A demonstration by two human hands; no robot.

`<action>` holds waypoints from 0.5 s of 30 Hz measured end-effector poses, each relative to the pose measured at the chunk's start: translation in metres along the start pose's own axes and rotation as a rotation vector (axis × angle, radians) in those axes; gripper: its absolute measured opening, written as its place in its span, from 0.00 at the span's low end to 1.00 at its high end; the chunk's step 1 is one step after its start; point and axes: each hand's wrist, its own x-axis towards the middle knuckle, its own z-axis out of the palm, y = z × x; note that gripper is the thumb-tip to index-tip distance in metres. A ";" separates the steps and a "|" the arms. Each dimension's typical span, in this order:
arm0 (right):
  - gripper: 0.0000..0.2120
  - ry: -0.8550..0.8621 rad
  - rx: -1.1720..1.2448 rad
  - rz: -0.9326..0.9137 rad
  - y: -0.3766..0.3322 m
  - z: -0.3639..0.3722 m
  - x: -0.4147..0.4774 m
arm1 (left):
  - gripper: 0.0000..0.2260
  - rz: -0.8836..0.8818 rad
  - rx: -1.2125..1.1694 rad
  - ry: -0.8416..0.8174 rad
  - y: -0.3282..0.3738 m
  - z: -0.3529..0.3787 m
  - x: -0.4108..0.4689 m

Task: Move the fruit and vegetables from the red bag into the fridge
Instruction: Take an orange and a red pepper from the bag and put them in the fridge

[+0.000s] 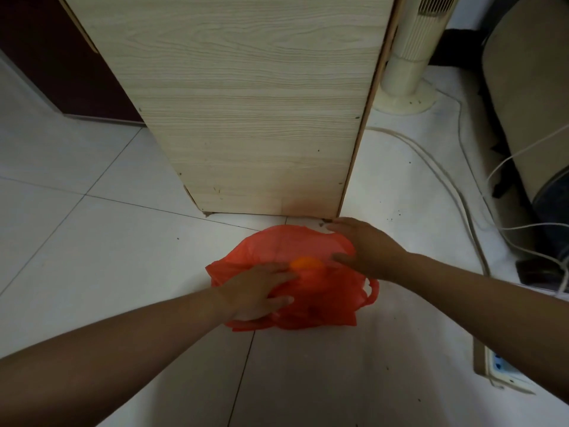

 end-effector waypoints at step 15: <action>0.25 -0.285 0.212 0.169 -0.003 0.027 -0.007 | 0.15 0.017 -0.175 -0.130 0.004 0.003 -0.012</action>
